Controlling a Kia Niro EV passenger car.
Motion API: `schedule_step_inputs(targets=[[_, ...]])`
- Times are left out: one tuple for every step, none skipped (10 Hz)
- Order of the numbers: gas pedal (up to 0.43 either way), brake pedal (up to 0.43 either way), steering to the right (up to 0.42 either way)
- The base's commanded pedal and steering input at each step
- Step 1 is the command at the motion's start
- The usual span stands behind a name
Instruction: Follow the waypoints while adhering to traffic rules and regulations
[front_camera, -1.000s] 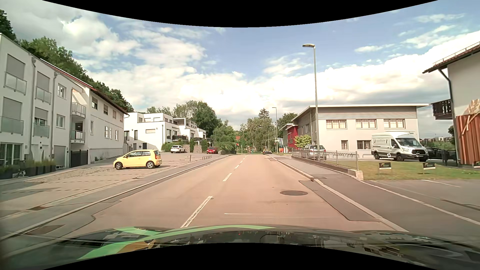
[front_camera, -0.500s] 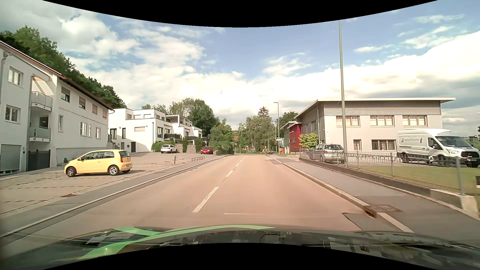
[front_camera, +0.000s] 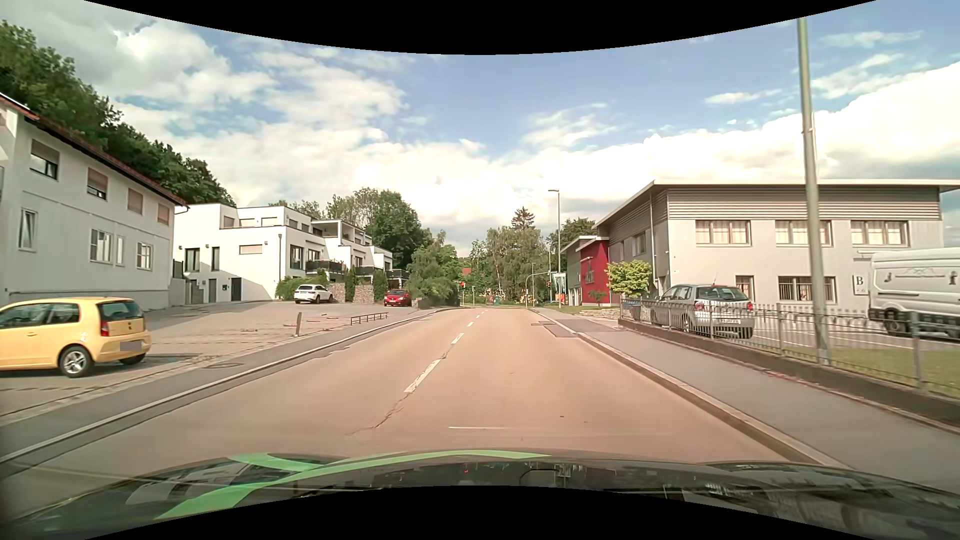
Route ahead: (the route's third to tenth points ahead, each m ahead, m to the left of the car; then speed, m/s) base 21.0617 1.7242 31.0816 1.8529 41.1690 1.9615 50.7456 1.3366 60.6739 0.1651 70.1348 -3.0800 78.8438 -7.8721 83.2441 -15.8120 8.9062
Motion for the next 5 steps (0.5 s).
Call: schedule_step_inputs(targets=[[0.047,0.000,0.000],[0.047,0.000,-0.001],[0.047,0.000,-0.003],[0.047,0.000,-0.005],[0.047,0.000,-0.006]])
